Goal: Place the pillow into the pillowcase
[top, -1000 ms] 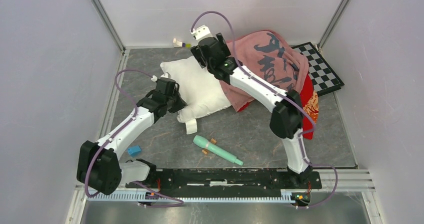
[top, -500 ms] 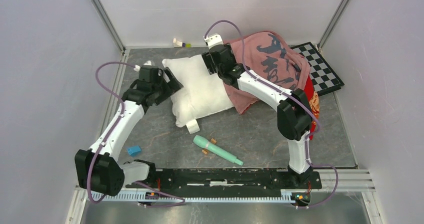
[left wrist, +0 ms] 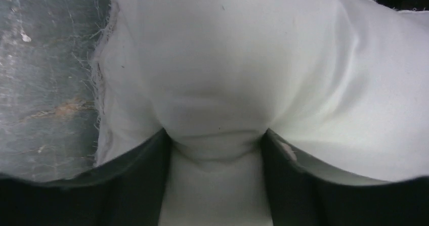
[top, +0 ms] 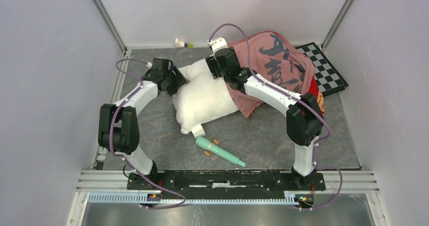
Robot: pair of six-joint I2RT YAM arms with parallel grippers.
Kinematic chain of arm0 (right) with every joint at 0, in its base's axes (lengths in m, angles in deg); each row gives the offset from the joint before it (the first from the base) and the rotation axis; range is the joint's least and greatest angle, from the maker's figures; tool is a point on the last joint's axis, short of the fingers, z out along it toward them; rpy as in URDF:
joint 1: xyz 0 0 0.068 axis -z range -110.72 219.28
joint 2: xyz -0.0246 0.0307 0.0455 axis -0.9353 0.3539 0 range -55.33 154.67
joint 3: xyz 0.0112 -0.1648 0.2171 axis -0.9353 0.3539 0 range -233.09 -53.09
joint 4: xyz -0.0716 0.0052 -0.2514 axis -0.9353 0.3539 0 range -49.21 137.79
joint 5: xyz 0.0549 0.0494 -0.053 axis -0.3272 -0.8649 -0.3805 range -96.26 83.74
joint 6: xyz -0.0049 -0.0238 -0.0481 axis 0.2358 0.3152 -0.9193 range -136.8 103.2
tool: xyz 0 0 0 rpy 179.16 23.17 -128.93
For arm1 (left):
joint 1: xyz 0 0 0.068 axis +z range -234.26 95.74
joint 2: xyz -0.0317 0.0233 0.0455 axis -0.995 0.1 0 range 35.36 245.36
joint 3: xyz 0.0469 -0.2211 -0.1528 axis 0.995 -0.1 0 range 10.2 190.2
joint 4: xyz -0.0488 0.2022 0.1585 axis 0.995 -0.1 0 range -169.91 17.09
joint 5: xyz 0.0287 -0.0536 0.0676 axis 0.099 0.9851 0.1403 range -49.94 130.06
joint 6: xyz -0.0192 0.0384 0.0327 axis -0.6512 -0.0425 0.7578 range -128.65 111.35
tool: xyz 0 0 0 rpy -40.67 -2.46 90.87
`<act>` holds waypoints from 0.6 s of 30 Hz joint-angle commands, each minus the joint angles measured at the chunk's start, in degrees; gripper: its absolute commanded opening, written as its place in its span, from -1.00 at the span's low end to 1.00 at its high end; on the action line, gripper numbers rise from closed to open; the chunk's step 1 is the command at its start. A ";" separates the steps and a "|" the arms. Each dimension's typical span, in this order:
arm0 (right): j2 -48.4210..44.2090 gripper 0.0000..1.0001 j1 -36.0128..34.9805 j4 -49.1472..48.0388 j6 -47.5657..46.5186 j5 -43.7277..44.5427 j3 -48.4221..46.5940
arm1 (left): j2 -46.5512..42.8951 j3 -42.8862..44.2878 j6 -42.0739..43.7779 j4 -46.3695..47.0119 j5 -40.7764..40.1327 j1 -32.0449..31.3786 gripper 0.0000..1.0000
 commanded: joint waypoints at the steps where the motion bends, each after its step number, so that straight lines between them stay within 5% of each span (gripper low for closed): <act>1: 0.66 0.61 -0.42 8.49 -2.21 3.75 -7.71 | 1.87 -5.79 -3.21 4.19 1.17 -0.10 0.10; 4: 3.08 0.71 -0.42 8.97 -4.44 7.48 -13.55 | 2.16 -8.51 -3.26 5.15 0.82 -0.11 -0.55; 8: 9.29 0.78 -0.42 9.08 -6.64 9.48 -22.25 | 2.67 -9.76 -3.22 5.69 1.17 -0.18 -0.88; 18: 17.63 0.84 2.44 10.63 -6.40 8.27 -27.45 | 2.64 -8.97 -2.53 4.74 1.00 -0.16 -0.95</act>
